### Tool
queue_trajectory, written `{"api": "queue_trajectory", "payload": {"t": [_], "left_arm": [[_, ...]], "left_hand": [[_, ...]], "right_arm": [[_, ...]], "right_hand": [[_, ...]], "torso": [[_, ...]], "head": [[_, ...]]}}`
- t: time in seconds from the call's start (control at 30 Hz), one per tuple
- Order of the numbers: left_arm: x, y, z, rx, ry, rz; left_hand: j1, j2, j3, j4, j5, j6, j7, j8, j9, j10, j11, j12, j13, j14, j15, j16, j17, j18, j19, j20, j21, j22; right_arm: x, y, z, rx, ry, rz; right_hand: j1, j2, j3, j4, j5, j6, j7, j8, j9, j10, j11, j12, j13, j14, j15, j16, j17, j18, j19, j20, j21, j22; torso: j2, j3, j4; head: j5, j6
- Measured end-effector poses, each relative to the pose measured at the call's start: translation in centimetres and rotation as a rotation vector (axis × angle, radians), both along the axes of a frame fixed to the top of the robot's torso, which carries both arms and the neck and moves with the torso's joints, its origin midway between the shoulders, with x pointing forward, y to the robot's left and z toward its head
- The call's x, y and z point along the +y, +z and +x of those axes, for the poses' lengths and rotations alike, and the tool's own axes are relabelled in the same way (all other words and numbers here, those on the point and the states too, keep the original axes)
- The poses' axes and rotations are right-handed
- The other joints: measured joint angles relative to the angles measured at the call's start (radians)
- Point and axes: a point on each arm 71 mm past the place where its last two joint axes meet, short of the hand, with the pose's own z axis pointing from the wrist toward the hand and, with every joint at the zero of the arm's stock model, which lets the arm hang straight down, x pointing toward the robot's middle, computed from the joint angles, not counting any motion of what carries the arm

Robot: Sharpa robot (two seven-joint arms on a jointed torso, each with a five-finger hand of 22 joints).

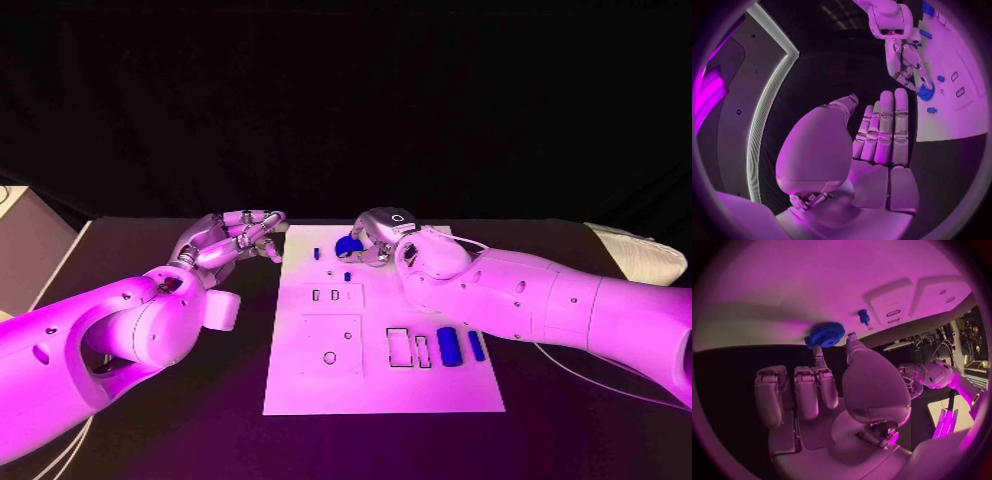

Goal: Assemble the parts on the task board

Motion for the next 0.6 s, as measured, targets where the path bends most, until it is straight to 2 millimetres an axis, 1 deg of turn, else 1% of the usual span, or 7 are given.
{"api": "queue_trajectory", "payload": {"t": [0.07,0.1,0.13,0.23,0.43,0.5,0.6], "left_arm": [[0.0,0.0,0.0,0.000,0.000,0.000],[0.0,0.0,0.0,0.001,0.000,0.000],[0.0,0.0,0.0,0.001,0.000,0.000],[0.0,0.0,0.0,0.001,0.000,0.000],[0.0,0.0,0.0,0.002,0.000,0.001],[0.0,0.0,0.0,0.002,0.001,0.001],[0.1,0.0,0.0,0.002,0.002,0.002]], "left_hand": [[0.000,0.000,0.000,0.000,0.000,0.000,0.000,0.000,0.000,0.000,0.000,0.000,0.000,0.000,0.000,0.000,0.000,0.000,0.000,0.000,0.000,0.000],[0.000,0.000,0.000,0.000,0.000,0.000,0.000,0.000,0.000,0.000,0.000,0.000,0.000,0.000,0.000,0.000,0.000,0.000,0.000,0.000,0.000,0.000],[0.000,0.000,0.000,0.000,0.000,0.000,0.000,0.000,0.000,0.000,0.000,0.000,0.000,0.000,0.000,0.000,0.000,0.000,0.000,0.000,0.000,0.000],[0.000,0.000,0.000,0.000,0.000,0.000,0.000,0.000,0.000,0.000,0.000,0.000,0.000,0.000,0.000,0.000,0.000,0.000,-0.004,0.004,0.000,0.000],[0.000,0.000,0.000,0.000,0.000,0.000,0.000,0.000,0.000,0.000,0.000,0.000,0.000,0.000,0.000,0.000,0.000,0.000,-0.004,0.004,0.000,0.000],[0.000,0.000,0.000,0.000,0.000,0.000,0.000,0.000,0.000,0.000,0.000,0.000,0.000,0.000,0.000,0.000,0.000,0.000,-0.004,0.004,0.000,0.000],[0.000,0.000,0.000,0.000,0.000,0.000,0.000,0.000,0.000,0.000,0.000,0.000,0.000,0.000,0.000,0.000,0.000,0.000,-0.004,0.004,0.000,0.000]], "right_arm": [[-0.2,0.0,0.0,0.002,0.000,0.000],[-0.2,0.0,0.0,0.004,0.000,-0.001],[-0.4,-0.2,0.0,0.012,-0.002,-0.005],[-0.8,-0.4,-0.1,0.028,-0.008,-0.013],[-1.2,-0.4,-0.3,0.042,-0.003,-0.012],[-1.4,-0.4,-0.5,0.044,-0.001,-0.009],[-1.7,-0.4,-0.7,0.042,0.000,-0.004]], "right_hand": [[0.000,0.000,0.000,0.000,0.000,0.001,0.001,-0.001,0.000,0.000,0.000,0.000,0.000,0.000,0.000,0.000,0.000,0.000,0.000,0.000,0.000,0.000],[0.000,0.000,0.000,0.000,0.000,0.007,0.006,0.001,0.005,0.000,0.000,0.000,0.000,0.000,0.000,0.000,0.000,0.000,0.000,0.000,0.000,0.000],[0.000,0.000,0.000,0.000,0.000,0.008,0.007,0.001,0.005,0.000,0.000,0.000,0.000,0.000,0.000,0.000,0.000,0.000,0.000,0.000,0.000,0.000],[0.000,0.000,0.000,0.000,0.000,0.008,0.007,0.000,0.001,0.000,0.000,0.000,0.000,0.000,0.000,0.000,0.000,0.000,0.000,0.000,0.000,0.000],[0.000,0.000,0.000,0.000,0.000,0.008,0.007,-0.001,0.001,0.000,0.000,0.000,0.000,0.000,0.000,0.000,0.000,0.000,0.000,0.000,0.000,0.000],[0.000,0.000,0.000,0.000,0.000,0.011,0.004,-0.001,0.003,0.000,0.000,0.000,0.000,0.000,0.000,0.000,0.000,0.000,0.000,0.000,0.000,0.000],[0.000,0.000,0.000,0.000,0.008,0.011,0.004,0.000,0.004,0.000,0.000,0.000,0.000,0.000,0.000,0.000,0.000,0.000,0.000,0.000,0.000,0.000]], "torso": [[0.000,0.0000,-0.0003],[0.000,0.0004,-0.0008],[0.000,0.0006,-0.0009],[0.000,0.0006,-0.0012],[0.000,0.0005,-0.0002],[0.000,0.0006,-0.0001],[0.000,0.0006,0.0000]], "head": [[0.000,0.000],[0.000,0.000],[0.001,0.000],[0.001,0.000],[0.000,-0.001],[0.000,-0.001],[0.000,-0.002]]}}
